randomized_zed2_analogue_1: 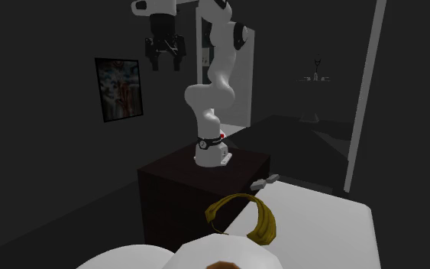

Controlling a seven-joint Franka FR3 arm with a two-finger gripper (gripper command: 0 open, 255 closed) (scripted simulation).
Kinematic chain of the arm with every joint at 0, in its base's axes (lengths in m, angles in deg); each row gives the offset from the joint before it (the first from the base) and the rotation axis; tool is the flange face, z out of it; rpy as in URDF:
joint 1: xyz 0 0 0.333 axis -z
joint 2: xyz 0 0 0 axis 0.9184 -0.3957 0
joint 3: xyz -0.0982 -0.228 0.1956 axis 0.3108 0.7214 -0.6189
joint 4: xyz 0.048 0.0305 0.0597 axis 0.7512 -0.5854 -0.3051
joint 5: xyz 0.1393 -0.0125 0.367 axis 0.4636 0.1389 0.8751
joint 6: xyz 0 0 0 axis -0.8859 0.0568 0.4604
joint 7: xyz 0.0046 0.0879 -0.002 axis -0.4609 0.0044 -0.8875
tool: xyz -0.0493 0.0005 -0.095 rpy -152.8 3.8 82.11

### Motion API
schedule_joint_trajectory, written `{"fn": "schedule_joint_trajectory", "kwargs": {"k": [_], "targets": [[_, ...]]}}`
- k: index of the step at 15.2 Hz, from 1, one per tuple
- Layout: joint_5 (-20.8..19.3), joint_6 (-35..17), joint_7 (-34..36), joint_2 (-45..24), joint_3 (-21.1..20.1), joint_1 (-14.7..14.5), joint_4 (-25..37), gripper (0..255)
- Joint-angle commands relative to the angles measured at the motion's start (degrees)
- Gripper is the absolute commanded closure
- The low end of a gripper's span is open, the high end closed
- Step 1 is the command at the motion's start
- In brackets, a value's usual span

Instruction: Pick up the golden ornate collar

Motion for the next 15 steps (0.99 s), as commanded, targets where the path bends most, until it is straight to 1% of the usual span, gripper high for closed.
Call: {"fn": "schedule_joint_trajectory", "kwargs": {"k": [1,8,15], "targets": [[0.00,0.00,0.00,0.00,0.00,0.00,0.00,0],[4.43,-9.67,8.35,-7.50,-6.63,-1.40,-1.55,0],[6.55,-19.14,16.60,-18.29,-13.05,-2.26,0.68,0]]}}
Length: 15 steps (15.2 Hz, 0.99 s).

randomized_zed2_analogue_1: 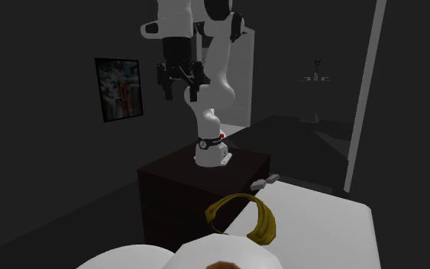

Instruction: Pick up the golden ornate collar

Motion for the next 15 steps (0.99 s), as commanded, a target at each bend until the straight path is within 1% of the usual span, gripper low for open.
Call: {"fn": "schedule_joint_trajectory", "kwargs": {"k": [1,5,8,12,15], "targets": [[0.25,-2.97,2.71,-3.82,-2.01,-0.19,1.18,0],[-0.47,-7.71,7.79,-11.39,-5.41,-0.36,4.46,0],[-2.01,-10.79,11.90,-17.56,-7.62,-0.62,7.72,0],[-5.36,-14.05,17.72,-26.32,-9.84,-1.44,13.15,0],[-8.56,-15.69,22.14,-33.18,-10.70,-2.73,18.10,0]]}}
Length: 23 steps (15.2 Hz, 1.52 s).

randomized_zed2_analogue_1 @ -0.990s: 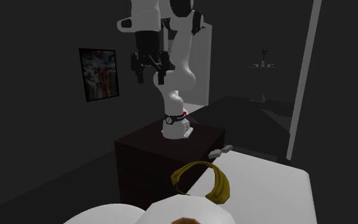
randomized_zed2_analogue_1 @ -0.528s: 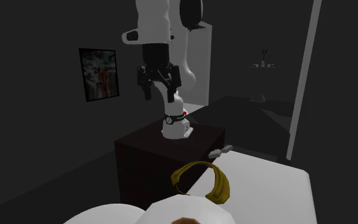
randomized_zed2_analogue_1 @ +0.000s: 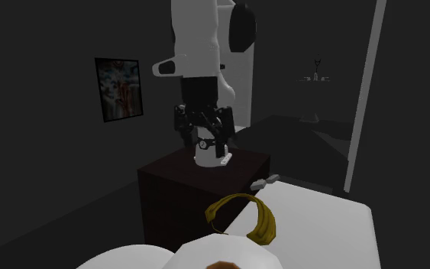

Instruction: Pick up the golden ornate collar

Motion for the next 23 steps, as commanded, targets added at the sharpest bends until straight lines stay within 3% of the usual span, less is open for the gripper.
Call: {"fn": "schedule_joint_trajectory", "kwargs": {"k": [1,7,16,17,23], "targets": [[-2.08,-1.11,2.67,-4.41,-0.27,-0.88,3.12,0],[-7.59,-1.71,9.22,-16.72,0.46,-5.09,14.33,0],[-8.92,-6.54,9.87,-19.31,1.17,-5.56,11.90,0],[-8.92,-6.51,9.88,-19.33,1.17,-5.58,11.95,255],[-8.93,-6.50,9.87,-19.35,1.18,-5.57,11.99,255]]}}
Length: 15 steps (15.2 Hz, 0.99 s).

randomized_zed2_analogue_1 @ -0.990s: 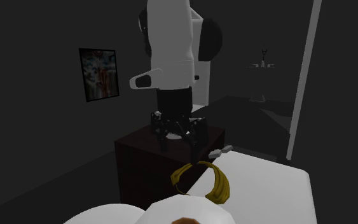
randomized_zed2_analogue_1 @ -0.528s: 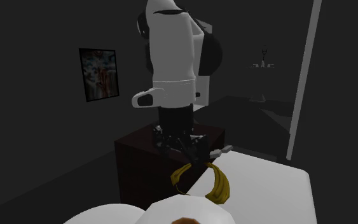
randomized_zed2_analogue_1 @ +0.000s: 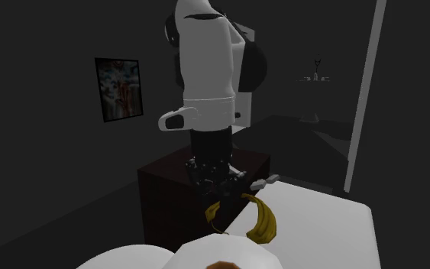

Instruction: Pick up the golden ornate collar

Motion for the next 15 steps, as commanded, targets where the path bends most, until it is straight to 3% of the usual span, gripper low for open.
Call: {"fn": "schedule_joint_trajectory", "kwargs": {"k": [1,15], "targets": [[0.00,0.00,0.00,0.00,0.00,0.00,0.00,255],[2.00,7.71,-0.96,3.90,-0.99,0.63,4.12,255]]}}
